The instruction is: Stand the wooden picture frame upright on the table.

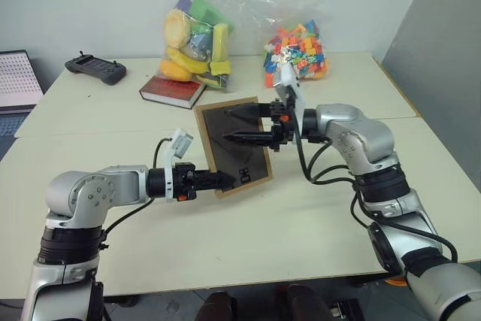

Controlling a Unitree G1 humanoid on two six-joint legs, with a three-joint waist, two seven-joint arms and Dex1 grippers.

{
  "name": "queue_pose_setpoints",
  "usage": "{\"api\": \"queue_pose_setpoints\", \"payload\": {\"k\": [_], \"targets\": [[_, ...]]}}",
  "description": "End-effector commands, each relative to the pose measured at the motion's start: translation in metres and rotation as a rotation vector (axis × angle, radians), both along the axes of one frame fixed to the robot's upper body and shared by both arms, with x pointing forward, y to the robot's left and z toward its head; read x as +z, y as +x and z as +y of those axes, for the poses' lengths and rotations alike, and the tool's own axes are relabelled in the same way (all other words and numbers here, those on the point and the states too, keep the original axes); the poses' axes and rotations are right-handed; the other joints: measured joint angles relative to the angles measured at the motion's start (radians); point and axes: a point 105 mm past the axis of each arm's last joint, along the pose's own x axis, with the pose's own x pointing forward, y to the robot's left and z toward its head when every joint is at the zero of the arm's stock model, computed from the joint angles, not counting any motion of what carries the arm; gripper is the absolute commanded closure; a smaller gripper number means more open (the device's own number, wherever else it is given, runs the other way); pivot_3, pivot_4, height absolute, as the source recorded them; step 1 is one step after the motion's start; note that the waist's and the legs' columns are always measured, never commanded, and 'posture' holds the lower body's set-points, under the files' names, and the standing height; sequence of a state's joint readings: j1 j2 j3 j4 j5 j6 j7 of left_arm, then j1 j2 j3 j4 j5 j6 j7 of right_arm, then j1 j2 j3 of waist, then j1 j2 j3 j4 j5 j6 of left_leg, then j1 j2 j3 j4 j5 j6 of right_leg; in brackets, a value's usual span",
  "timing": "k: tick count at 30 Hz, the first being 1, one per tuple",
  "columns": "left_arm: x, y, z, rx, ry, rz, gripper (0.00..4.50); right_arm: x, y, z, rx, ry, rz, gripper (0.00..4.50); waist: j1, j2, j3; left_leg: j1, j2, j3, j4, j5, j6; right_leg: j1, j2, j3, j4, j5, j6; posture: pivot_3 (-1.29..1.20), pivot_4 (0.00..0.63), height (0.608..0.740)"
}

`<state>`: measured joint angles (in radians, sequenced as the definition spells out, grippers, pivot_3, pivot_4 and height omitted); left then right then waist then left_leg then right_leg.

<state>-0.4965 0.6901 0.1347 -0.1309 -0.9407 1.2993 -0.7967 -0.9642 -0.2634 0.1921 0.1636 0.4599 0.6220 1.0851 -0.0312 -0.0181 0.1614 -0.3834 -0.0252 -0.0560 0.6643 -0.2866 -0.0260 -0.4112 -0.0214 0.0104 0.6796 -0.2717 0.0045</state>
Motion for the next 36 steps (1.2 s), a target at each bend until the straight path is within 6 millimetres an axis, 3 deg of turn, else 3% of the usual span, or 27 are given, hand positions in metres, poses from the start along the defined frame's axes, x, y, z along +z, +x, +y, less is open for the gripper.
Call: {"api": "queue_pose_setpoints", "payload": {"k": [1,5,12,16,19,21,26,29,31,36], "targets": [[0.014,-0.001,-0.002,-0.026,-0.018,-0.061,3.22,0.006,-0.011,0.009,0.066,-0.014,-0.083,0.16,0.000,0.000,0.000,0.000,0.000,0.000,0.000,0.000,0.000,0.000,0.000,0.000,0.000,0.000,0.000,0.00,0.150,0.740],[0.015,-0.005,-0.003,-0.039,-0.045,-0.039,3.22,0.007,-0.025,0.005,0.118,-0.004,-0.078,0.16,0.001,0.000,0.000,-0.001,0.000,0.000,0.000,0.000,0.000,-0.001,0.000,0.000,0.000,0.000,0.000,0.00,0.150,0.740],[0.021,-0.015,0.002,-0.054,-0.144,0.047,3.22,-0.001,-0.051,-0.035,0.168,-0.077,0.042,0.16,0.003,-0.001,0.000,-0.002,0.000,-0.001,0.000,-0.002,0.003,-0.001,0.000,-0.001,0.000,0.000,0.000,0.00,0.150,0.740],[0.020,-0.019,-0.001,-0.078,-0.148,0.077,3.22,-0.001,-0.043,-0.048,0.085,-0.077,0.063,0.16,0.002,-0.001,0.001,-0.001,0.000,-0.001,0.000,-0.002,0.003,-0.001,0.000,-0.001,0.001,0.000,0.000,0.00,0.150,0.740],[0.018,-0.022,-0.003,-0.096,-0.162,0.117,3.22,0.006,-0.023,-0.069,-0.073,-0.054,-0.037,0.16,0.001,-0.001,0.001,-0.001,0.000,-0.001,0.000,-0.002,0.003,-0.001,0.000,-0.001,0.001,0.000,0.000,0.00,0.150,0.740],[0.017,-0.026,-0.002,-0.112,-0.178,0.156,3.22,0.010,-0.012,-0.086,-0.168,-0.066,-0.183,0.16,0.002,-0.001,0.001,-0.001,0.000,-0.001,0.000,-0.002,0.003,-0.001,0.000,-0.001,0.000,0.000,0.000,0.00,0.150,0.740],[0.016,-0.039,-0.001,-0.167,-0.219,0.249,3.22,-0.003,0.022,-0.117,-0.362,-0.277,-0.882,0.16,0.003,-0.002,0.001,-0.001,0.000,0.000,0.000,-0.002,0.003,0.000,0.000,0.000,0.000,0.000,0.001,0.00,0.150,0.740],[0.026,-0.037,-0.002,-0.191,-0.287,0.271,3.22,-0.004,0.028,-0.115,-0.352,-0.302,-1.240,0.16,-0.001,-0.002,0.002,0.001,0.000,0.003,0.001,0.000,0.000,0.000,0.000,0.001,0.001,0.000,0.001,0.00,0.150,0.740],[0.030,-0.038,-0.004,-0.210,-0.298,0.278,3.22,-0.013,0.021,-0.105,-0.253,-0.301,-1.471,0.16,-0.004,-0.002,0.002,0.001,0.001,0.003,0.000,0.001,-0.001,-0.001,0.001,0.002,0.002,0.000,0.000,0.00,0.150,0.740],[0.032,-0.046,-0.010,-0.247,-0.307,0.306,3.22,-0.018,0.007,-0.077,-0.157,-0.125,-1.686,0.16,-0.006,-0.003,0.002,0.001,0.001,0.005,0.000,0.002,-0.003,-0.003,0.002,0.006,0.002,0.000,0.000,0.00,0.150,0.740]]}}
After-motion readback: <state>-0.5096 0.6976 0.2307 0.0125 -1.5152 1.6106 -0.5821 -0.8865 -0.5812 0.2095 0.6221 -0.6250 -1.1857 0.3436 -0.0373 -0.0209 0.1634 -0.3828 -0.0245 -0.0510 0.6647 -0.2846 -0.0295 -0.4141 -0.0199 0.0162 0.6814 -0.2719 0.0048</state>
